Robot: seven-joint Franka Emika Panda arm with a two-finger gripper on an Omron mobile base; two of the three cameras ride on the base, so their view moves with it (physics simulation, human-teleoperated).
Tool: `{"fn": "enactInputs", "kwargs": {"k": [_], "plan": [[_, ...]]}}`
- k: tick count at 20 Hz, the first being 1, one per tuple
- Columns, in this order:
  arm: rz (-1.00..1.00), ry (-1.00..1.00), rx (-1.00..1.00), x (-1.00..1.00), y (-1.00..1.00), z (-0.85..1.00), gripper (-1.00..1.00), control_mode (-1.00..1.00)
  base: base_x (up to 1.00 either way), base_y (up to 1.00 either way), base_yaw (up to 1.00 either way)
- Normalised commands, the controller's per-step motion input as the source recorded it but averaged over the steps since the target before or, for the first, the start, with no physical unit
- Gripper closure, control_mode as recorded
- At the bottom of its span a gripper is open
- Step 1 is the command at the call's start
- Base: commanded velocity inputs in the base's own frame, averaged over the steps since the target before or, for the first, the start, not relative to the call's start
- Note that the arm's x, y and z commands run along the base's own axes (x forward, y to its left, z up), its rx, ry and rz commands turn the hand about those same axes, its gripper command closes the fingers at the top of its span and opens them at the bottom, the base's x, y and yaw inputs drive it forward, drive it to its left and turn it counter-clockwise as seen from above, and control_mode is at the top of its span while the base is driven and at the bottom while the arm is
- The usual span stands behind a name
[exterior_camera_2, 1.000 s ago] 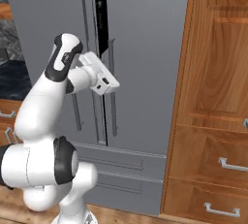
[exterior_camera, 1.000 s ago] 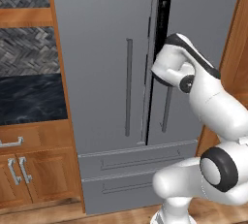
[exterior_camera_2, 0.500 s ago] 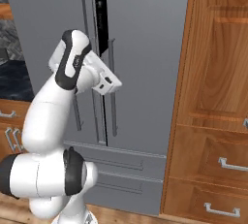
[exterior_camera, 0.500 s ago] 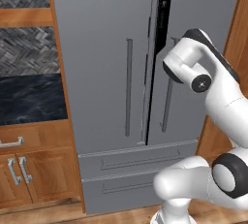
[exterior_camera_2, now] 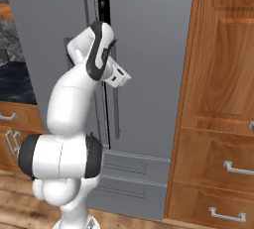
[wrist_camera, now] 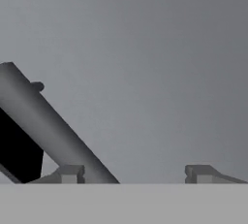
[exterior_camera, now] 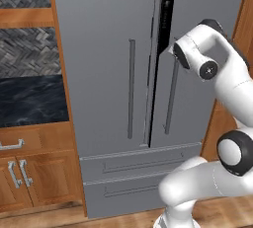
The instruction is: Place the sweet potato in the correct fridge rack based on whether it is a fruit or vegetable. Finally, close the fridge door.
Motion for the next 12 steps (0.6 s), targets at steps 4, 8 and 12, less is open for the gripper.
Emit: {"fn": "enactInputs", "kwargs": {"k": [4,8,12], "plan": [[0.0,0.16,0.02,0.49,-0.18,0.06,-1.0,-1.0,0.0,0.0,0.0],[0.0,0.02,0.07,-0.5,-0.18,0.25,-1.0,-1.0,0.0,0.0,0.0],[0.0,0.0,0.08,-1.0,-0.01,0.44,-1.0,-1.0,0.0,0.0,0.0]]}}
